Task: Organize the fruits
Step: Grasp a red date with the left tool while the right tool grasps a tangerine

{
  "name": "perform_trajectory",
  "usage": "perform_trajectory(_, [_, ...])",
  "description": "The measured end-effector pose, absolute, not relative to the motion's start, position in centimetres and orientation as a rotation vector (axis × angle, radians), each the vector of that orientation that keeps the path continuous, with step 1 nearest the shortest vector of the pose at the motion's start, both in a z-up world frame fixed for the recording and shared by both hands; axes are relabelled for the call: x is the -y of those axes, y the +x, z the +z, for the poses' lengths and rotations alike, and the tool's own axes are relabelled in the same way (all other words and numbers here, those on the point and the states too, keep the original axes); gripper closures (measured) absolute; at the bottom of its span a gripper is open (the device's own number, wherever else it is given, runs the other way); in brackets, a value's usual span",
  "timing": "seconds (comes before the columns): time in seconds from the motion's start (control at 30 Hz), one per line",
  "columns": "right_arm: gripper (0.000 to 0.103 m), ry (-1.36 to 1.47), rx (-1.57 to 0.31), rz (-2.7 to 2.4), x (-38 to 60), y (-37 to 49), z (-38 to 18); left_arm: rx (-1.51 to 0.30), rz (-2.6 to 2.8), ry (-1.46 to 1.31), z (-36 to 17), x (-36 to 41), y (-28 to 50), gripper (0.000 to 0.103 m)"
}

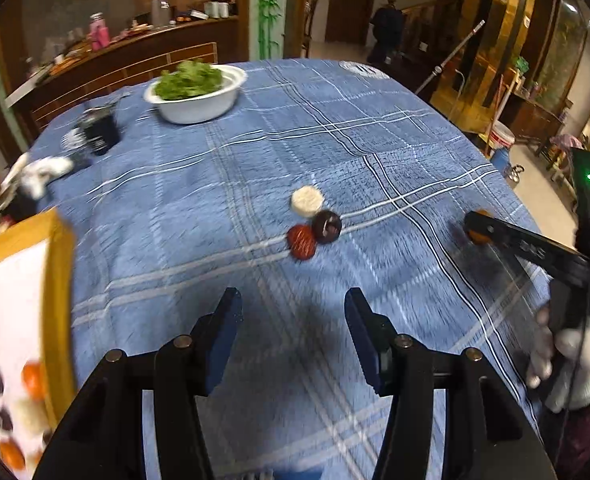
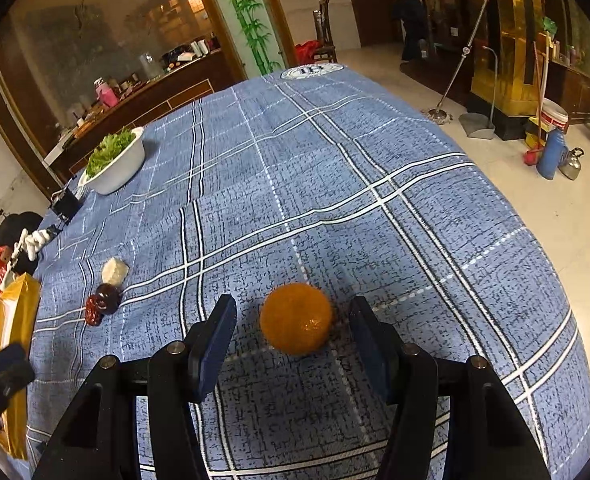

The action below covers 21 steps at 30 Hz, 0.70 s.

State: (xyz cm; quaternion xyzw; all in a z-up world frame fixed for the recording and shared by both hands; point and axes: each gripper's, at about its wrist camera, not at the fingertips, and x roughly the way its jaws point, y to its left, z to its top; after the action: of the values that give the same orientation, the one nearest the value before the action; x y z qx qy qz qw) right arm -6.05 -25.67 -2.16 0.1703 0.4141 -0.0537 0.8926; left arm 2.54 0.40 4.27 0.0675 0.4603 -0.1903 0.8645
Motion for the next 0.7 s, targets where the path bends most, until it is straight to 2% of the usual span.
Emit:
perform_trajectory(0.03, [0.043, 0.351, -0.858, -0.112, 25.7, -6.0, -2.2, -0.963, -0.400, 0.153, 4.0, 0.1, 3.1, 0.051])
perform_trajectory(0.13, [0.060, 0.344, -0.871, -0.111, 25.8, -5.8, -2.5, -0.953, -0.411, 0.203, 2.8, 1.5, 5.2, 0.051])
perform_trajectory(0.47, [0.060, 0.317, -0.874, -0.114, 25.4, -5.5, -2.7, -0.945, -0.461, 0.206, 1.0, 2.4, 8.1, 0.051])
perform_trajectory(0.5, [0.060, 0.316, -0.874, -0.115, 25.3, -5.5, -2.6, -0.939, -0.462, 0.214, 1.0, 2.5, 8.0, 0.054])
perform_trajectory(0.57, [0.065, 0.314, -0.871, -0.112, 25.1, -5.6, -2.6, -0.935, -0.485, 0.208, 1.1, 2.5, 7.9, 0.074])
perform_trajectory(0.67, [0.065, 0.312, -0.865, -0.114, 24.9, -5.8, -2.6, -0.923, -0.469, 0.218, 1.5, 2.4, 7.2, 0.085])
perform_trajectory(0.7, [0.065, 0.315, -0.863, -0.113, 24.9, -5.9, -2.6, -0.922, -0.469, 0.214, 1.5, 2.3, 7.0, 0.093])
